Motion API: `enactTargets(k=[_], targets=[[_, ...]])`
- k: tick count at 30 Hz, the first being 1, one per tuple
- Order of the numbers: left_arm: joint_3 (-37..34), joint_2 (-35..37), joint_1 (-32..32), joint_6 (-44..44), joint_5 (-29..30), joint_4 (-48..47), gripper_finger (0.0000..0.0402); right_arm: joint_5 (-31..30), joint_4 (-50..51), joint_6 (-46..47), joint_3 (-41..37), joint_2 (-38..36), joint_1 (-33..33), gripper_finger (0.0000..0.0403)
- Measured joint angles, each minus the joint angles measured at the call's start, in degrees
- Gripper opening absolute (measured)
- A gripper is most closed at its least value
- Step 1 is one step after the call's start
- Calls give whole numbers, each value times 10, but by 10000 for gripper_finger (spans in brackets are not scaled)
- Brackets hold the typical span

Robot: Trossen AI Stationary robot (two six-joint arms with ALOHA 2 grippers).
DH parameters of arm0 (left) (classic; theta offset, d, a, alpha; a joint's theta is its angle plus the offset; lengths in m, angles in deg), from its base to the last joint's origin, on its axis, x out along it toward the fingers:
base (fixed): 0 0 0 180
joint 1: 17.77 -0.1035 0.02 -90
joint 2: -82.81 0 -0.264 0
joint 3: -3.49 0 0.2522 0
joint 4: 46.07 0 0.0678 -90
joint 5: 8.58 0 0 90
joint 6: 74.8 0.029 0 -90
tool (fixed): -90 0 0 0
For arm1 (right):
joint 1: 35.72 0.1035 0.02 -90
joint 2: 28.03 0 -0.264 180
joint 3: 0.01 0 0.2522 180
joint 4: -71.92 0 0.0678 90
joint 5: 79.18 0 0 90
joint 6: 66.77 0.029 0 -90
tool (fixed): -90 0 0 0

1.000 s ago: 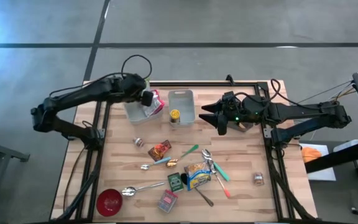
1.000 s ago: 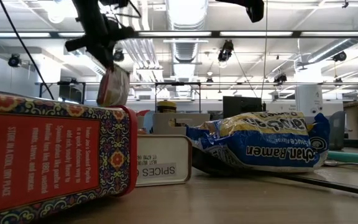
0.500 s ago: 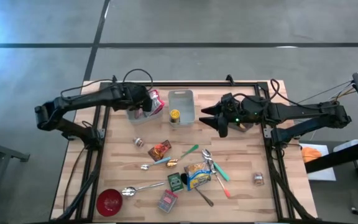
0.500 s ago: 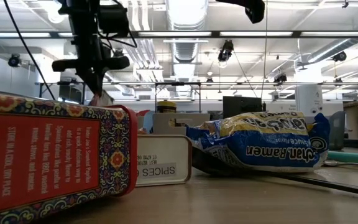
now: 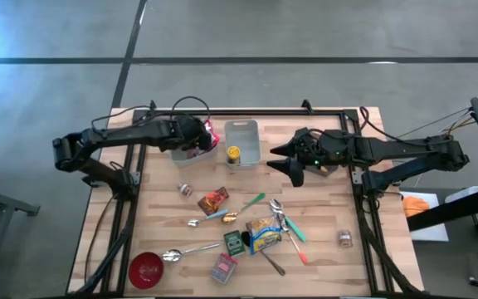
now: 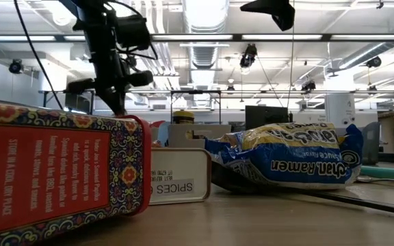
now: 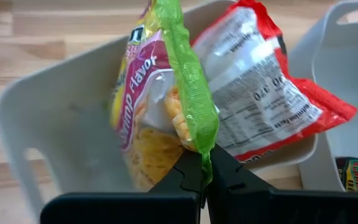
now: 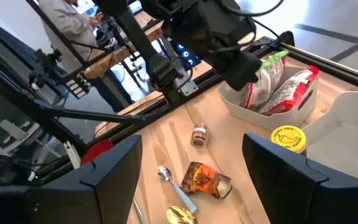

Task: Pick & Place Food Item
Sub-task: Put the green noodle pack into the left gray bin, then put the right brown seasoning bottle into the right gray bin

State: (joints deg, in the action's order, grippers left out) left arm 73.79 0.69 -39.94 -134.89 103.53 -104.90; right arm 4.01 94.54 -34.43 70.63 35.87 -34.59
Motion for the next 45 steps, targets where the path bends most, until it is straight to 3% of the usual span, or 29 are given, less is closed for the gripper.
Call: enactTargets(k=[13, 31, 38, 45], targets=[[0, -13, 7, 50, -46, 55, 6, -1, 17, -13, 0, 0, 0, 277], [15, 5, 6, 92, -97, 46, 201, -2, 16, -7, 0, 0, 0, 277], [48, 39, 6, 117, -106, 38, 235, -8, 41, 60, 0, -1, -1, 277], [74, 108, 6, 199, -122, 42, 237, -7, 192, 191, 0, -1, 0, 276]])
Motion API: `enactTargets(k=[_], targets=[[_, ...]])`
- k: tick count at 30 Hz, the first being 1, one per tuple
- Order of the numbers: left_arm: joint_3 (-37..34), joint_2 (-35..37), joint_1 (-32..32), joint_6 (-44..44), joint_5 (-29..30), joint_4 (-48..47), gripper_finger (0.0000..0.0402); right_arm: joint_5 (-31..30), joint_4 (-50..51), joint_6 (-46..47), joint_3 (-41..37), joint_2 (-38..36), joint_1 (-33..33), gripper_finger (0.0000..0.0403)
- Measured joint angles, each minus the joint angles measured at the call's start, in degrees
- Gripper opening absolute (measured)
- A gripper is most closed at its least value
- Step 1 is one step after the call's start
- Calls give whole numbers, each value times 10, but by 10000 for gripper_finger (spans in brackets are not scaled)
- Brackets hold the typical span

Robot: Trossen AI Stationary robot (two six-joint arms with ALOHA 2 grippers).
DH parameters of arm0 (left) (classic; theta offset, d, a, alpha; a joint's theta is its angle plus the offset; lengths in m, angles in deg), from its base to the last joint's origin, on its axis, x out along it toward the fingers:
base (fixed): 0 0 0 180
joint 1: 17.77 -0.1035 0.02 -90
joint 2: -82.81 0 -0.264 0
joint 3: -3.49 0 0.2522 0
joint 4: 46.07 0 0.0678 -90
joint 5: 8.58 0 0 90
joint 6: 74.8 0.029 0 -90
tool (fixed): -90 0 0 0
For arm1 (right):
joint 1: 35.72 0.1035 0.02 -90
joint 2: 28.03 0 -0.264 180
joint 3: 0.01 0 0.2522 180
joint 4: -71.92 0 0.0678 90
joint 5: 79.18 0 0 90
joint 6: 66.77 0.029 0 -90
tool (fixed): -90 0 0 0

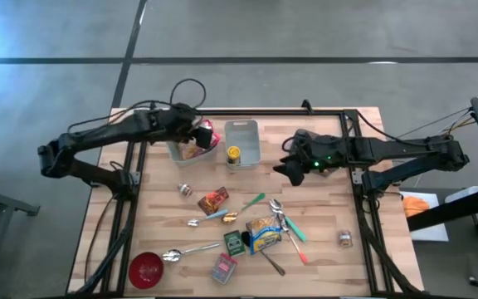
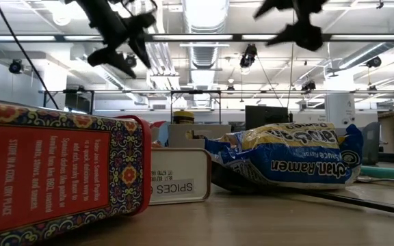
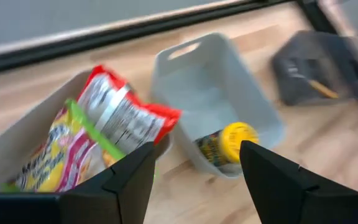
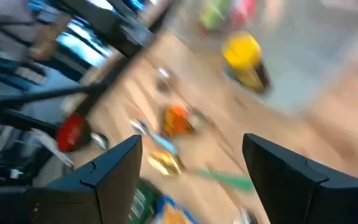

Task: Pick & Place Food Item
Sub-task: Put the right brown seasoning bottle into the right gray bin

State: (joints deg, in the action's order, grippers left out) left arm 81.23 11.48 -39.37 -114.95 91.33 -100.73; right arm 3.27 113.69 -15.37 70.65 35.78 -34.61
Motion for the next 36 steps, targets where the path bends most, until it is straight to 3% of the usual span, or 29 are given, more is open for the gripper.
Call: enactTargets(k=[6, 12, 22, 29, 36], targets=[[11, 45, 0, 83, -59, 26, 237, 32, 123, 106, 0, 0, 22, 276], [5, 69, 0, 102, -61, 26, 237, 47, 205, 169, 0, 18, 84, 276], [5, 72, 8, 140, -114, 22, 237, 62, 214, 184, 0, 154, 196, 276], [5, 79, 19, 191, -148, 25, 237, 78, 211, 203, 0, 232, 211, 276], [2, 80, 21, 194, -151, 13, 237, 126, 268, 289, 0, 238, 217, 276]])
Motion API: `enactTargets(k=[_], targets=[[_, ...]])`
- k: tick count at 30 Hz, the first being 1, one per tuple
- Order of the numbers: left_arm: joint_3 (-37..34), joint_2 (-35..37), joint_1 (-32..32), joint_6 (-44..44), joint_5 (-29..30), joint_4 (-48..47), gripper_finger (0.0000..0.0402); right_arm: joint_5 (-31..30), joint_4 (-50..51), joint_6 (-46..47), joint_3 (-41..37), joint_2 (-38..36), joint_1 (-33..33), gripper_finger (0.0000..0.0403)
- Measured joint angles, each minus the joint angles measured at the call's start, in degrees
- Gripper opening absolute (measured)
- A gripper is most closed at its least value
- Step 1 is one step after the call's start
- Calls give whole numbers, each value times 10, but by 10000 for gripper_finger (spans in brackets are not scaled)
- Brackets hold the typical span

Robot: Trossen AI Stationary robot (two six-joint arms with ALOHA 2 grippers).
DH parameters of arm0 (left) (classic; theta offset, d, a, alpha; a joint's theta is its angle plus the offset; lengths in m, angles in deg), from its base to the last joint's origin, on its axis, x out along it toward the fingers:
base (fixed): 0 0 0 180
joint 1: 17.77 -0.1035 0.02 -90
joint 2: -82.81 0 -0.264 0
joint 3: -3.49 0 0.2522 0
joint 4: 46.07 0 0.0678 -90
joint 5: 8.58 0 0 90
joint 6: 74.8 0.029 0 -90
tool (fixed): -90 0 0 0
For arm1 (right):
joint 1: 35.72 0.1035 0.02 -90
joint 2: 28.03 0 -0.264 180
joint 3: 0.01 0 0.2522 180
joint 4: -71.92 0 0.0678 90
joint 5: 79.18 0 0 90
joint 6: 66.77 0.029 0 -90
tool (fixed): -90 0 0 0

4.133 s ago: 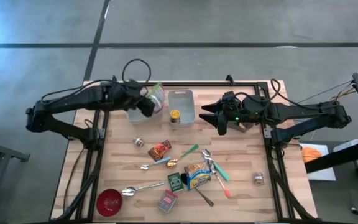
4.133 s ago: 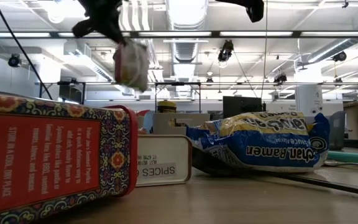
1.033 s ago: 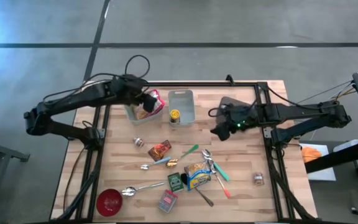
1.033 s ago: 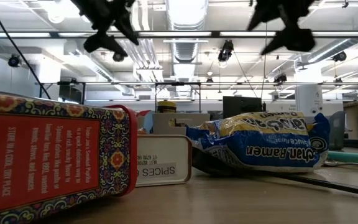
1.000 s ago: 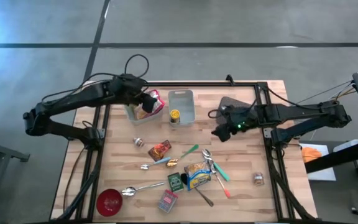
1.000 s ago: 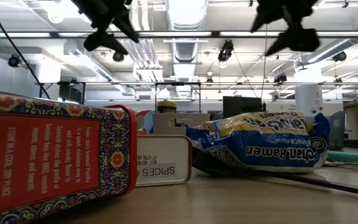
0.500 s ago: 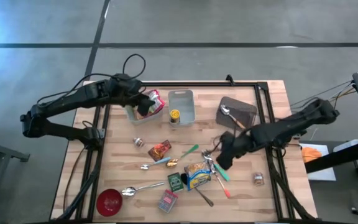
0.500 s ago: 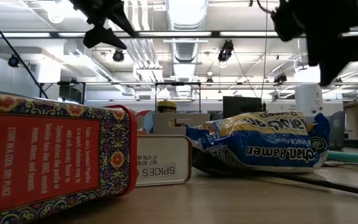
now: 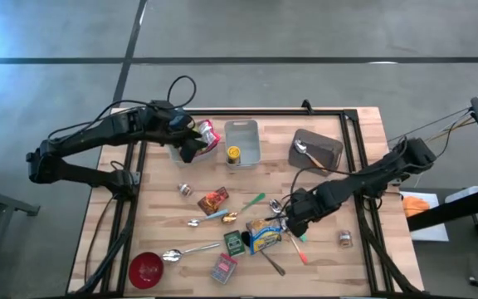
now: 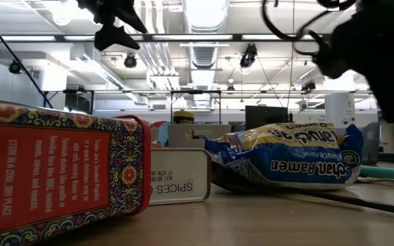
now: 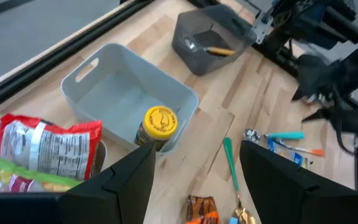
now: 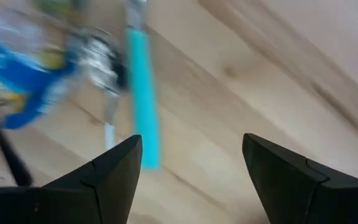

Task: Pick & Place Food Item
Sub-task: Put the right brown seasoning bottle into the right gray bin

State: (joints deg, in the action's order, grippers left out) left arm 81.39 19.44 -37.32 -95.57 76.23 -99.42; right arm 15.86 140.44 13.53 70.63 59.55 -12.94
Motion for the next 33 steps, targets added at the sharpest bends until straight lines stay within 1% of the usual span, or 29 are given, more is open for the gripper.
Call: enactTargets(k=[4, 7, 11, 16, 19, 24, 29, 33], targets=[[-3, 4, 0, 0, -4, -10, 237, 11, 59, 90, 0, -29, 29, 276], [-6, 7, 0, 0, -5, -8, 237, 21, 80, 151, -3, -52, 61, 276], [-7, 8, 0, 0, -7, -7, 237, 58, 79, 239, -19, -80, 112, 276], [-7, 8, 0, 0, -8, 9, 237, 60, 69, 368, -35, -103, 191, 276], [-7, 8, 0, 0, -9, 18, 237, 57, 66, 424, -42, -110, 228, 276], [-7, 8, 0, 0, -10, 43, 237, 55, 51, 455, -58, -106, 263, 276], [-7, 8, 0, -2, -28, 61, 237, 53, -2, 460, -96, -98, 276, 276], [-6, 8, 0, -6, -39, 61, 237, 53, -26, 463, -122, -95, 279, 276]])
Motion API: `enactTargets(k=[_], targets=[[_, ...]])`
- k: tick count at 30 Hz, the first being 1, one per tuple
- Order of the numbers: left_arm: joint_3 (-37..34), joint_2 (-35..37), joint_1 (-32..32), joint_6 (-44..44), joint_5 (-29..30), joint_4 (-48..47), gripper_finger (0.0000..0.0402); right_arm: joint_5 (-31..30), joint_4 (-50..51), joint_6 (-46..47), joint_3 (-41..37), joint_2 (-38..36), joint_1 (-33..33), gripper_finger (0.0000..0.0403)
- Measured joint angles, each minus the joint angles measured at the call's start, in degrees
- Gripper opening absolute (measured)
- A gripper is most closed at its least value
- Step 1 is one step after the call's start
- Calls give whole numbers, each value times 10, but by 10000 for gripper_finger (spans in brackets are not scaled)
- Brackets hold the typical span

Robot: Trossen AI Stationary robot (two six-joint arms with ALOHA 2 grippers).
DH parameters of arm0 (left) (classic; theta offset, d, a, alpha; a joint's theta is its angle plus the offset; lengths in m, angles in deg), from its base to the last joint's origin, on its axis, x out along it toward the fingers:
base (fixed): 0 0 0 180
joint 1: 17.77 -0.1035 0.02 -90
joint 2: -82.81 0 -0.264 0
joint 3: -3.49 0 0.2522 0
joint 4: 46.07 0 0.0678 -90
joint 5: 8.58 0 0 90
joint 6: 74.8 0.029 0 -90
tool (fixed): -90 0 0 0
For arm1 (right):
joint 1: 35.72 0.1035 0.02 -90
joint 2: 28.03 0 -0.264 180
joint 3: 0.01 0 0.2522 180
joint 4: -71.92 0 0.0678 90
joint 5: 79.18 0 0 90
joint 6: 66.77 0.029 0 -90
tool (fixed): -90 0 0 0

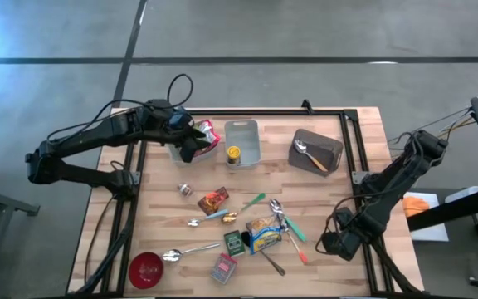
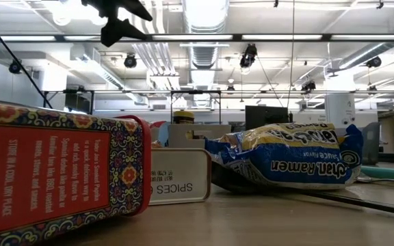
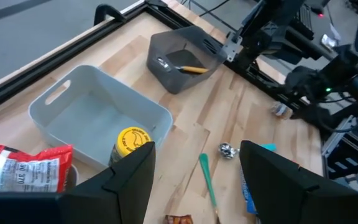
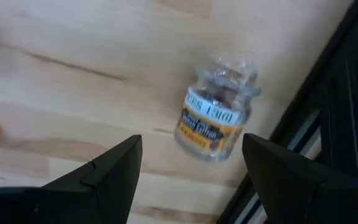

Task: Pick & Place Food Item
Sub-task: Put the right brown seasoning bottle into the right gray bin

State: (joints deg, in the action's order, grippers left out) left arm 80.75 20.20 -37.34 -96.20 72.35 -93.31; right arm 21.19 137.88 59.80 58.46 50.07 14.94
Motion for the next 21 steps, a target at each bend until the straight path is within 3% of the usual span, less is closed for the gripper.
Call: enactTargets(k=[6, 13, 21], targets=[[0, 0, 0, -11, -1, 2, 237, 0, -23, -5, -31, 0, 0, 276], [0, 0, 0, -11, -2, 5, 237, -5, -131, 6, -88, 0, 0, 273], [2, 0, 0, -11, -2, 5, 237, -15, -135, 4, -89, 0, 1, 185]])
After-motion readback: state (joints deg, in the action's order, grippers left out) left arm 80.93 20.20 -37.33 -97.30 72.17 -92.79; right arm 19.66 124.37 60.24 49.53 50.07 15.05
